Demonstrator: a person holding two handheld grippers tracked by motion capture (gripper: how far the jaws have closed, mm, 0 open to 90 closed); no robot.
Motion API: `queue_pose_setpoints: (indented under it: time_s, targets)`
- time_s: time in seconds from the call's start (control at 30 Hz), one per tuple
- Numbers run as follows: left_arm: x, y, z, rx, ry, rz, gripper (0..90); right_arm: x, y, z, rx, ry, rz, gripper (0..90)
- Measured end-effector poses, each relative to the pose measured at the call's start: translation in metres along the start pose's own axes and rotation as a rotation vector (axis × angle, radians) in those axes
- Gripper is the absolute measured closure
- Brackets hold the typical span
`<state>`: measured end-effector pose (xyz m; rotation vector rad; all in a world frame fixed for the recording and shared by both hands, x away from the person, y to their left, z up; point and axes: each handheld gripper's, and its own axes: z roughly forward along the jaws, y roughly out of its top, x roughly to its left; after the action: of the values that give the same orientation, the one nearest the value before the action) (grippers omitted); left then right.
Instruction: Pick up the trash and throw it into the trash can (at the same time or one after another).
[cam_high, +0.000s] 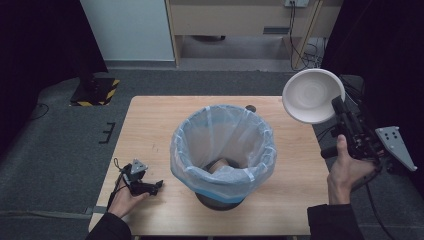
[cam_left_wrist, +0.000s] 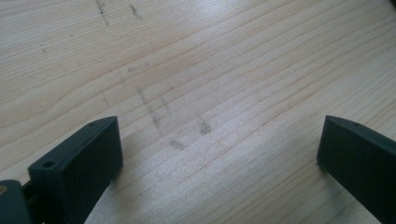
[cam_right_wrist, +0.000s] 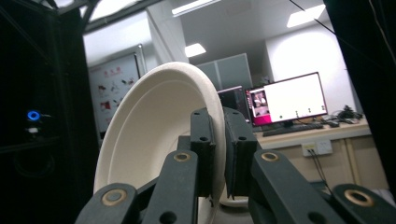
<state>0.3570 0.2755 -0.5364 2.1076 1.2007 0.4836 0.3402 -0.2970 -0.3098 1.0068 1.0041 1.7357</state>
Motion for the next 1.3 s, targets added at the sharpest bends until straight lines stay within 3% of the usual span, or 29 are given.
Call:
queue_pose_setpoints:
  time_s: [0.5, 1.03, 1.3]
  targets:
    - [0.000, 0.000, 0.000, -0.001, 0.001, 0.000, 0.0, 0.018, 0.024, -0.006, -0.060, 0.126, 0.027, 84.4]
    - [0.000, 0.000, 0.000, -0.001, 0.001, -0.001, 0.0, 0.052, 0.031, -0.005, -0.018, 0.294, 0.049, 84.3]
    - [0.000, 0.000, 0.000, 0.000, 0.001, 0.000, 0.0, 0.068, 0.026, -0.001, 0.033, 0.358, 0.051, 84.3]
